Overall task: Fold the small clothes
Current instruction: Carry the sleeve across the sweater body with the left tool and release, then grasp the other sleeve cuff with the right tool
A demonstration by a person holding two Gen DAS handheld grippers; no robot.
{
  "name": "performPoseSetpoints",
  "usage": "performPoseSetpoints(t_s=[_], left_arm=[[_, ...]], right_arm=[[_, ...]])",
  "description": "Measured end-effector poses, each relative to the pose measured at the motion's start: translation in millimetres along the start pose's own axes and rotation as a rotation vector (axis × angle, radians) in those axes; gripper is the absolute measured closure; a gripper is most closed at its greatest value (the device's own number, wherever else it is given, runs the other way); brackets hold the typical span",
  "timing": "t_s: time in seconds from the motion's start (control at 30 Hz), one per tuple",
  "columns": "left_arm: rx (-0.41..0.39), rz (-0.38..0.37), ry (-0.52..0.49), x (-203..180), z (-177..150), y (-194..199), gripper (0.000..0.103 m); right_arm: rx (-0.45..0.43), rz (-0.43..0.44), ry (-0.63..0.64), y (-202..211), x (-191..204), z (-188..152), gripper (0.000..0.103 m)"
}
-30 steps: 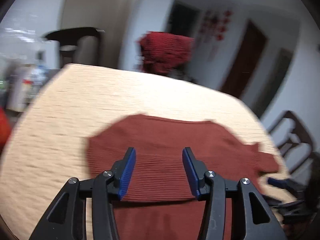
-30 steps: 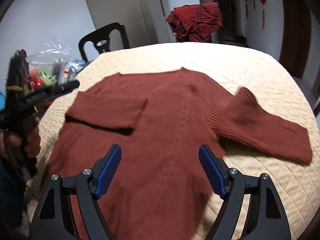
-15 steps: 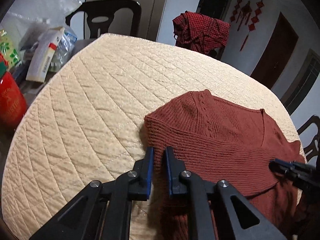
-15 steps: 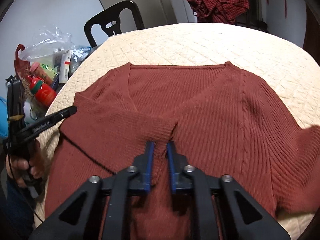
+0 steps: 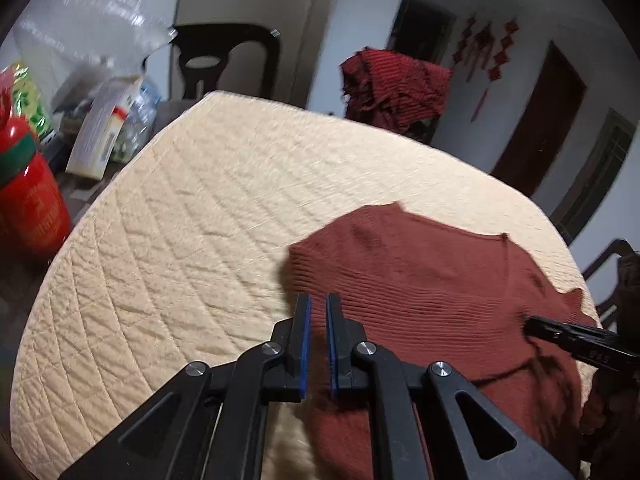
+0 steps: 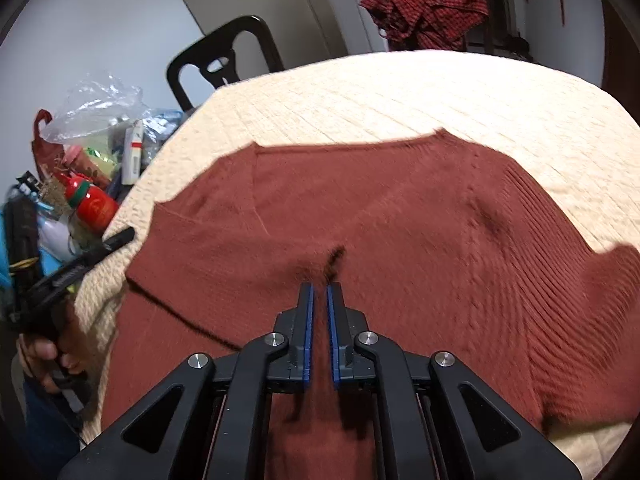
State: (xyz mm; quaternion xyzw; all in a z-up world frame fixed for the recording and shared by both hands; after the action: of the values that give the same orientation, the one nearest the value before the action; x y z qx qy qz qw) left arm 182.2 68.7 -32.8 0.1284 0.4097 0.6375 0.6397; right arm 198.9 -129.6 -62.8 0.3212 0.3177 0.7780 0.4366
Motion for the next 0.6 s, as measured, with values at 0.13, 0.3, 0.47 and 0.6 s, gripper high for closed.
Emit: performPoseSetpoints(t_s=[0.13,0.3,0.47,0.6], left_arm=[[0.053,-0.013,-0.074,-19,-15,-4,0.094],[0.084,0.053,-0.122,-18,-30,-13,0.093],[0.072,0.034,-0.104,-25,-39,13,0.077],[0.077,-0.003,-0.110,-41,-61,32,0.064]], right_arm=[[-0.006,0.006,-0.016,13,0,-14,0.092],[0.002,-0.018,-0.002,24,-4,-33,0.086],[-0.057,-0.036,-0.031,54,-12,-51,0.079],[-0.093,-0.052,-0.071,75,-19,-70,0.059]])
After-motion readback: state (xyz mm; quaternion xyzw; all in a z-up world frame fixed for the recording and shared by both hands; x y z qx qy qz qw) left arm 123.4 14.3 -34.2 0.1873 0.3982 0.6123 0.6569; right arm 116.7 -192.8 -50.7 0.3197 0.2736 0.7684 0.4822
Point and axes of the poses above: each gripper's, at about its wrist camera, not at the fingertips, and y roughly against the way its jaws point, x to its left, z to its top, the point moved 9 cm from there along -y, roughly the way its jaws point, and after that the axes turned 11 degrees about y, right-handed, at the moved point
